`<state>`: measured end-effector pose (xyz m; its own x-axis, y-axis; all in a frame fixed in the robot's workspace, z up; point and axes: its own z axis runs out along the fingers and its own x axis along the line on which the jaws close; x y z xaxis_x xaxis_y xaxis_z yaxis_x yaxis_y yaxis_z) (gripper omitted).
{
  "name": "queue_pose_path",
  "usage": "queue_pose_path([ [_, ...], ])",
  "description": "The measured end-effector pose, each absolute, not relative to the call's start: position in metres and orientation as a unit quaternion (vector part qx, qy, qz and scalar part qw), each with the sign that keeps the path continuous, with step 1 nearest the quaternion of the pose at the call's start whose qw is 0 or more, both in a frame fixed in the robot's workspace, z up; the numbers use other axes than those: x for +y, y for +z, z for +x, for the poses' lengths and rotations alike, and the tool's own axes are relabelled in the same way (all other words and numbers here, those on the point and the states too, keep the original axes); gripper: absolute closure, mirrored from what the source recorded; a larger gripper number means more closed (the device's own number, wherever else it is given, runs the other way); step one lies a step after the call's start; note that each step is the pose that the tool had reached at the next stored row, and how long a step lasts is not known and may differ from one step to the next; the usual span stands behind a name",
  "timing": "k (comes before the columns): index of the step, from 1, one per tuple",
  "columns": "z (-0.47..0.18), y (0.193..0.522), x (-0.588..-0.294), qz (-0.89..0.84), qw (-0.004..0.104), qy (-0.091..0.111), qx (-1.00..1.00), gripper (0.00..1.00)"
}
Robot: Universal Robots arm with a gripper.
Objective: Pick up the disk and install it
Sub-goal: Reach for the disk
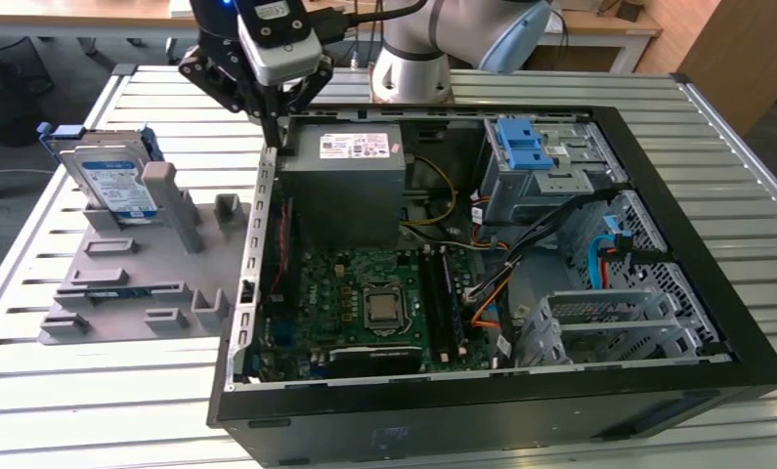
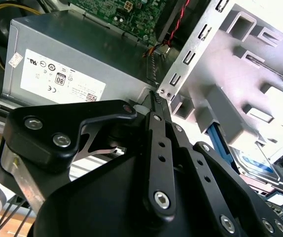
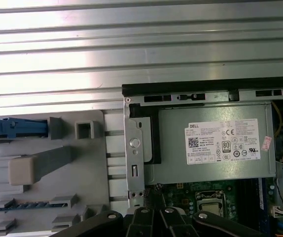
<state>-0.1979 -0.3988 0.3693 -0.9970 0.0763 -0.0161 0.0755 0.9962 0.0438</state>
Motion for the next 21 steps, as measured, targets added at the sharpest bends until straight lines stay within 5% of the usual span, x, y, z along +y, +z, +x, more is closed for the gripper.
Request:
queue_pose_path([
  [21,-0.2061,0.3688,-0.3988,0.038,0.009,0.022,0.999,0.89],
])
